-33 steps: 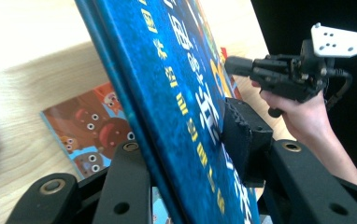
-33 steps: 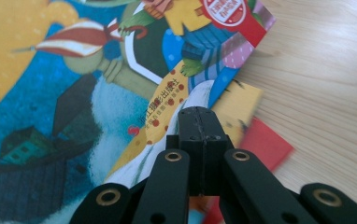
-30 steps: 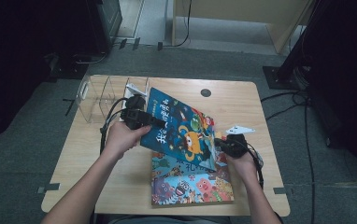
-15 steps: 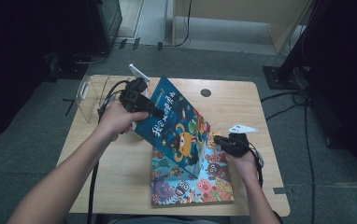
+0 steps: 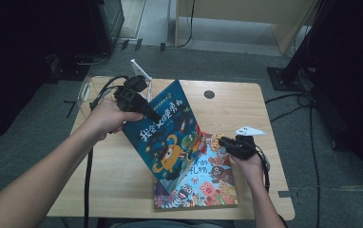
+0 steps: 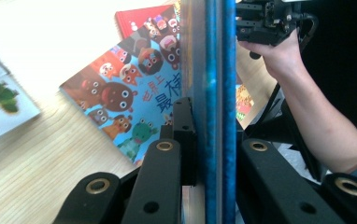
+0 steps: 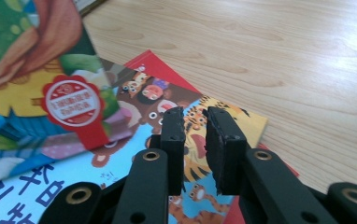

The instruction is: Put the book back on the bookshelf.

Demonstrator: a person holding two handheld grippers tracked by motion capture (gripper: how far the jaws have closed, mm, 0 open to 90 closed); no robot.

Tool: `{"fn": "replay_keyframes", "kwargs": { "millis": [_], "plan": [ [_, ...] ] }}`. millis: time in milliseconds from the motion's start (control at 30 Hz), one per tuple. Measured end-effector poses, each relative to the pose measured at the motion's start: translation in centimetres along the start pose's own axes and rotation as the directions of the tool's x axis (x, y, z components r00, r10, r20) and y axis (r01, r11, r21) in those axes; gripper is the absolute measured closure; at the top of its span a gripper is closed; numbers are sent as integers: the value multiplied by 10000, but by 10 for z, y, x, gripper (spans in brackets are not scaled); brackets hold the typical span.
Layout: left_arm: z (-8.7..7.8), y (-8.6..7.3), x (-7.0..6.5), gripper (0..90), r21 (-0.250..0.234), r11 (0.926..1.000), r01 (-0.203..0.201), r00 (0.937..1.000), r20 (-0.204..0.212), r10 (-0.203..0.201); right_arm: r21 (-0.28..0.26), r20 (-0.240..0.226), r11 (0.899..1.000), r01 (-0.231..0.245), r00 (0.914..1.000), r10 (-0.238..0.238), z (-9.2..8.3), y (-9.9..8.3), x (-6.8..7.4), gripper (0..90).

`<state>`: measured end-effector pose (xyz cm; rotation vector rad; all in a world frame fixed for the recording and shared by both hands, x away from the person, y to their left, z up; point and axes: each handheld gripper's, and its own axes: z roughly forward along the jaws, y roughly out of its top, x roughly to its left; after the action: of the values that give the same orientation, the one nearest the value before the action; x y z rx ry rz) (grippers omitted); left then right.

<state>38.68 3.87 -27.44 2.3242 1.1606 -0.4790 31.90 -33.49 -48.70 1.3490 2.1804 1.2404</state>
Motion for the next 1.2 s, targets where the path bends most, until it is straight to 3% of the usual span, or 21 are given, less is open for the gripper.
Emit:
{"fn": "replay_keyframes", "kwargs": {
  "millis": [167, 267, 400, 567, 867, 1033, 1200],
  "plan": [
    [-23, -21, -1, 838, -468, 9988, -139, 9991, -413, 120, -191, -126, 9996, 222, 9997, -225, 4, 2, 7, 700],
    [-36, -35, 1, 837, -783, 9969, -92, 9990, -444, 57, -236, 7, 9982, 547, 9985, -547, 7, 3, 12, 655],
    [-50, -54, 9, 837, -1066, 9940, 250, 9986, -429, -297, 118, -116, 9955, 937, 9955, -936, 15, 7, 20, 582],
    [-61, -80, 21, 836, -1223, 9898, 724, 9947, -637, -806, 234, -245, 9892, 1448, 9892, -1443, 25, 9, 29, 558],
    [-81, -125, 37, 835, -1517, 9807, 1230, 9872, -819, -1365, 372, -379, 9877, 1518, 9879, -1504, 33, 11, 30, 555],
    [-94, -145, 47, 834, -1847, 9681, 1692, 9788, -838, -1870, 496, -428, 9867, 1551, 9873, -1531, 36, 12, 30, 555],
    [-105, -162, 56, 832, -1979, 9602, 1972, 9723, -856, -2173, 566, -406, 9866, 1528, 9878, -1506, 37, 13, 30, 555]
  ]
}}
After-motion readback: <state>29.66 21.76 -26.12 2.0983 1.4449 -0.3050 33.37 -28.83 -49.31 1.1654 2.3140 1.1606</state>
